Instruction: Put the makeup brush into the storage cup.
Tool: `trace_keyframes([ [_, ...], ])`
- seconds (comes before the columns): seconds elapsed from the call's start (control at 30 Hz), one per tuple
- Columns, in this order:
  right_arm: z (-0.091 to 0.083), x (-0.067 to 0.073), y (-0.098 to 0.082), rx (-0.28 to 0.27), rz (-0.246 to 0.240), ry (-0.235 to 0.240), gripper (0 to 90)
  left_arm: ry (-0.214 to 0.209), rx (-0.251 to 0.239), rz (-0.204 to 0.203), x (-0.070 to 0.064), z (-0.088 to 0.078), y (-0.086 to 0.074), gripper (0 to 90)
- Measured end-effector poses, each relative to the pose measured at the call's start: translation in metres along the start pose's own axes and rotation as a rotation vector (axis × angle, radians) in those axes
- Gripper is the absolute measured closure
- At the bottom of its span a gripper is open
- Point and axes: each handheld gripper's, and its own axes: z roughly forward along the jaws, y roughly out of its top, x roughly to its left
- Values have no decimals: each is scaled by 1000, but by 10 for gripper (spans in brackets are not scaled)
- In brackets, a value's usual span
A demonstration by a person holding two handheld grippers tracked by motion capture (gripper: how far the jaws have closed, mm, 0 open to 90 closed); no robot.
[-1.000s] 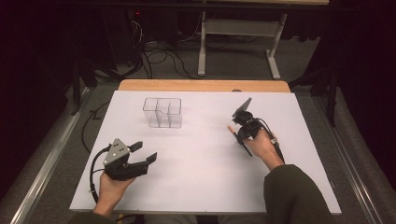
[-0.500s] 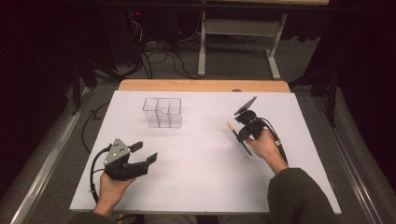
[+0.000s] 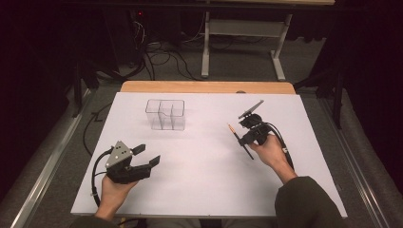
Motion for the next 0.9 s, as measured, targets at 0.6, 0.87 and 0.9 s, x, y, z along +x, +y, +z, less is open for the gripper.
trace_keyframes([
  [0.6, -21, 19, -28, -136, -53, 79, 850, -1, 1, 0, -1, 0, 0, 308],
  [0.87, -34, 30, -49, -228, -79, 123, 850, -1, 3, -3, -1, 0, -1, 306],
  [0.9, -35, 32, -52, -237, -83, 126, 850, -1, 3, -3, -1, 0, -1, 306],
])
